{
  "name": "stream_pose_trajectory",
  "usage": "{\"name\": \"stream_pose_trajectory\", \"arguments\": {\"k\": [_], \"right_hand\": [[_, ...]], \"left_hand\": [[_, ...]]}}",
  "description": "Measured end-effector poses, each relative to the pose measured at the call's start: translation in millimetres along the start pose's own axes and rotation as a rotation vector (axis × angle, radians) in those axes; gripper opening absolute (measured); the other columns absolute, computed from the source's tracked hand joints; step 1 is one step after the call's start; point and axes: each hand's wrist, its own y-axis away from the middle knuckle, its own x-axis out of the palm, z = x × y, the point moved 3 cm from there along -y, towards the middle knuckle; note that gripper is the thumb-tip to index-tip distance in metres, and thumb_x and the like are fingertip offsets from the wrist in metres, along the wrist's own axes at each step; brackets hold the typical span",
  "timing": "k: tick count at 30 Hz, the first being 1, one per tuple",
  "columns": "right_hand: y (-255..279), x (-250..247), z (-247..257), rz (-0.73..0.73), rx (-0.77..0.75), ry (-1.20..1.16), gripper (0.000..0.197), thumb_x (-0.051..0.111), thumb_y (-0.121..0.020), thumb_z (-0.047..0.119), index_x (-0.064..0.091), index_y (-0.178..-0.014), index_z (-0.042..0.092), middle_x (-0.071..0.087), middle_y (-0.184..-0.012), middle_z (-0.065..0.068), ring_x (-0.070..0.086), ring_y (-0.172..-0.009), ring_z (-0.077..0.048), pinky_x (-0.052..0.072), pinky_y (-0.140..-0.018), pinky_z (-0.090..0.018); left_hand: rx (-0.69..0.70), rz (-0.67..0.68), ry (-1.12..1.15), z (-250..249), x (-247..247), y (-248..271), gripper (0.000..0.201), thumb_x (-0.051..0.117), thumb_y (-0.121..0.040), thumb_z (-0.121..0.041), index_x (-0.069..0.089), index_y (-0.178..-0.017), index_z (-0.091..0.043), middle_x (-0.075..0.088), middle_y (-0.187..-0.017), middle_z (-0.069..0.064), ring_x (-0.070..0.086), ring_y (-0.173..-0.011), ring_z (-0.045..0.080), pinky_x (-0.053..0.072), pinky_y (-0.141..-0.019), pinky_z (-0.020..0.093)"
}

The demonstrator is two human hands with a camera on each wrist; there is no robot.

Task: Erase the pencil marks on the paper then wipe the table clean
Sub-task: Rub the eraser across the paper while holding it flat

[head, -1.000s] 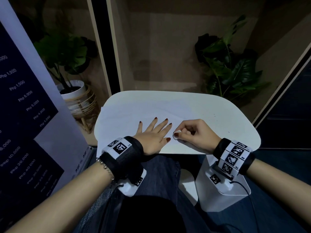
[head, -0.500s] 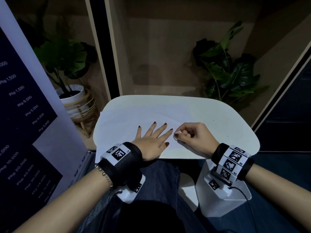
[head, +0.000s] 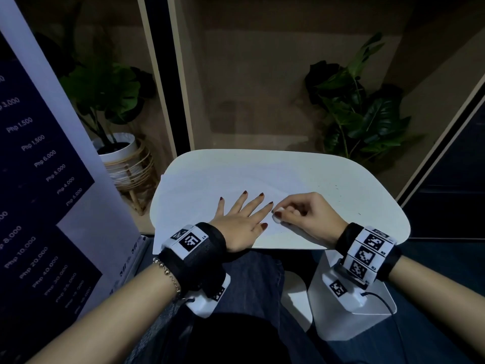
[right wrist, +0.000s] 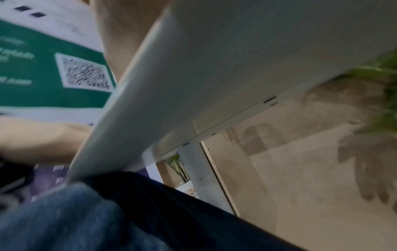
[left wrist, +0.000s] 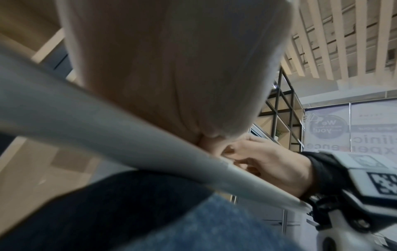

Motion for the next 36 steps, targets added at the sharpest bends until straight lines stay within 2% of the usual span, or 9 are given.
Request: {"name": "stream_pose_trajectory", "arguments": {"k": [2,6,10,16,20,23,27,32,36], "right_hand": [[-1.1,-1.6,0.1,-0.066,-0.024,0.017,0.008,0.068,-0.091,0.004,0.073,-0.087,-0.001,0.058,-0.066,-0.012,0.052,-0.067,-0.019,0.051,-0.074,-0.03],[1.5,0.5,0.9,0.121,0.019,0.006,0.007,0.068,-0.09,0.002,0.073,-0.088,-0.003,0.057,-0.067,-0.016,0.048,-0.069,-0.024,0.052,-0.075,-0.03],[-2.8,-4.6,0.1,-0.062,-0.037,0.072,0.007,0.068,-0.091,0.005,0.073,-0.087,0.004,0.057,-0.066,-0.009,0.05,-0.065,-0.017,0.05,-0.071,-0.028],[-0.8,-2.4,1.4,0.115,0.008,0.002,0.01,0.066,-0.092,0.002,0.072,-0.09,-0.007,0.063,-0.077,-0.033,0.056,-0.072,-0.025,0.052,-0.075,-0.029],[-3.1,0.3,-1.9,-0.006,-0.031,0.031,0.01,0.065,-0.094,0.006,0.072,-0.089,0.0,0.059,-0.071,-0.02,0.05,-0.068,-0.021,0.05,-0.072,-0.025],[-0.5,3.1,-0.3,0.14,-0.021,0.016,0.008,0.069,-0.091,0.006,0.074,-0.093,0.001,0.057,-0.074,-0.029,0.051,-0.073,-0.024,0.053,-0.081,-0.035],[-4.3,1.6,-4.0,0.023,-0.04,0.037,0.011,0.067,-0.093,0.013,0.076,-0.088,0.01,0.062,-0.071,-0.018,0.047,-0.068,-0.023,0.047,-0.074,-0.035],[-1.5,3.2,-3.7,0.17,-0.045,0.07,0.013,0.069,-0.092,0.019,0.077,-0.093,0.008,0.06,-0.076,-0.029,0.046,-0.068,-0.025,0.046,-0.074,-0.038],[-6.8,2.3,-6.9,0.052,-0.086,0.105,0.012,0.068,-0.091,0.025,0.077,-0.09,0.017,0.066,-0.08,-0.024,0.051,-0.071,-0.023,0.046,-0.074,-0.04]], "left_hand": [[0.001,0.002,0.002,0.6,0.1,-0.6,0.054,0.013,-0.106,-0.043,-0.013,-0.153,-0.04,-0.024,-0.16,-0.014,-0.028,-0.146,0.015,-0.015,-0.115,0.058],[0.003,0.009,0.007,1.1,0.2,-0.5,0.054,0.013,-0.106,-0.044,-0.012,-0.154,-0.04,-0.024,-0.16,-0.014,-0.027,-0.146,0.016,-0.015,-0.115,0.058],[0.005,0.004,0.007,2.0,0.6,-0.4,0.054,0.013,-0.106,-0.043,-0.013,-0.153,-0.041,-0.024,-0.16,-0.014,-0.027,-0.146,0.015,-0.015,-0.115,0.058],[-0.001,0.001,0.009,2.4,1.3,-0.5,0.053,0.013,-0.106,-0.044,-0.012,-0.153,-0.041,-0.024,-0.16,-0.014,-0.027,-0.146,0.015,-0.015,-0.116,0.057],[-0.003,0.006,0.007,2.8,1.3,-1.0,0.053,0.013,-0.106,-0.043,-0.013,-0.153,-0.041,-0.024,-0.16,-0.014,-0.027,-0.147,0.015,-0.014,-0.116,0.057],[-0.006,0.003,0.003,1.6,1.0,-0.4,0.054,0.013,-0.106,-0.044,-0.012,-0.153,-0.041,-0.023,-0.16,-0.014,-0.026,-0.147,0.015,-0.014,-0.116,0.057],[0.003,0.031,0.004,3.3,-0.2,-2.0,0.055,0.014,-0.106,-0.045,-0.014,-0.153,-0.041,-0.026,-0.16,-0.013,-0.029,-0.146,0.015,-0.016,-0.115,0.057],[0.012,0.063,0.015,4.5,-1.0,-1.9,0.06,0.02,-0.104,-0.05,-0.014,-0.153,-0.041,-0.027,-0.159,-0.014,-0.031,-0.145,0.014,-0.019,-0.115,0.055],[0.016,0.063,0.014,5.3,-1.4,-1.6,0.063,0.02,-0.103,-0.053,-0.015,-0.153,-0.039,-0.028,-0.159,-0.014,-0.031,-0.144,0.014,-0.019,-0.115,0.055]]}}
